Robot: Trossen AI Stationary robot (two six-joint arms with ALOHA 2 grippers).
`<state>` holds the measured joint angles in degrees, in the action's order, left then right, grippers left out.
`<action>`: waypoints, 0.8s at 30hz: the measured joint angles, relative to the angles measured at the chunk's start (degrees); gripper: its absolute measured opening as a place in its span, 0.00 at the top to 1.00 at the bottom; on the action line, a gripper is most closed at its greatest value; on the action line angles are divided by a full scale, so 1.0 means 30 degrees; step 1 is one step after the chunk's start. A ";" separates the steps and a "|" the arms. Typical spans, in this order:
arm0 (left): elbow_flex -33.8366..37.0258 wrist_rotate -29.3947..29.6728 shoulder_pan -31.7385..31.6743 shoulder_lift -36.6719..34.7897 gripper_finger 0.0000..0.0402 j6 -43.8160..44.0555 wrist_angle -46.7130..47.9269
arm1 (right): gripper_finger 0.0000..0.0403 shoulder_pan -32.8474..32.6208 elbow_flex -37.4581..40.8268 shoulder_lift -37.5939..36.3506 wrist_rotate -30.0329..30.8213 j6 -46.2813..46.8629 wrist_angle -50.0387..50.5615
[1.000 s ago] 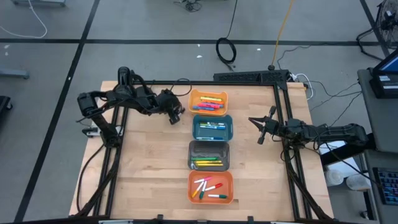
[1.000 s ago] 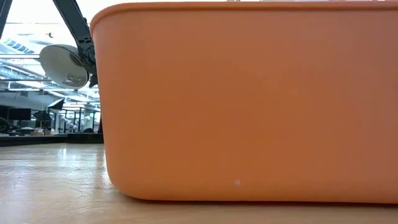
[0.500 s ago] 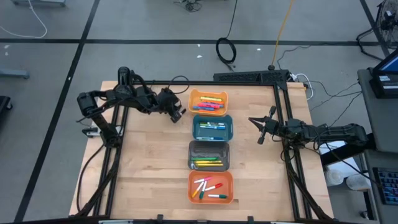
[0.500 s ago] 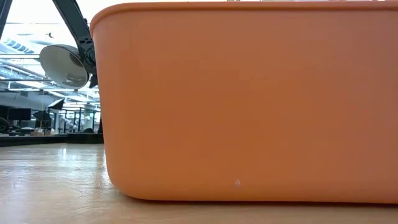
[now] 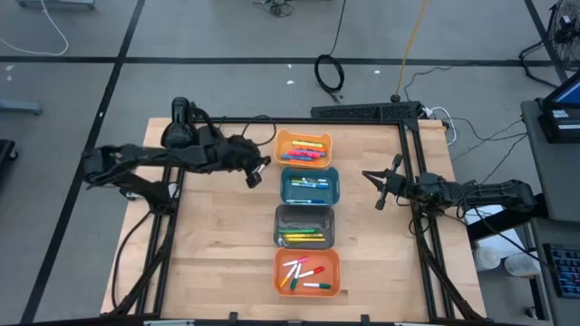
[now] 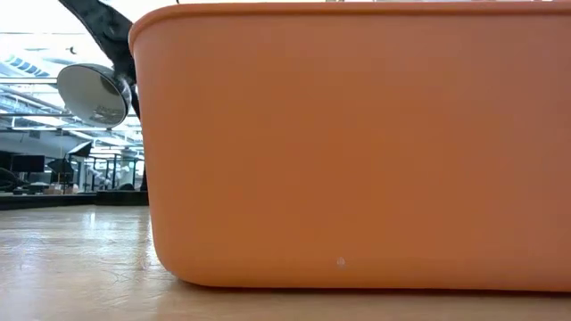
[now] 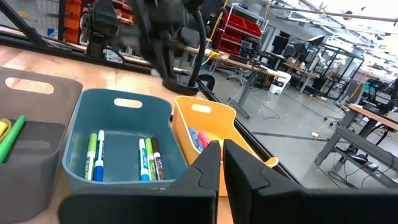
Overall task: Pick & Place Markers
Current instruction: Put the top black mini marker into the orange bin
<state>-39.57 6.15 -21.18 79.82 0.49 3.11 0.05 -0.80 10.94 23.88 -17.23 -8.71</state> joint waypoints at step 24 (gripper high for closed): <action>-0.0832 0.2468 1.5566 -0.3350 0.90 0.3344 -0.6926 | 0.97 -0.0006 -0.0005 0.0007 -0.0007 0.0001 0.0000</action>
<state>-42.07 13.56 25.52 69.77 10.52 -17.67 0.04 -0.81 10.96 23.86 -17.23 -8.71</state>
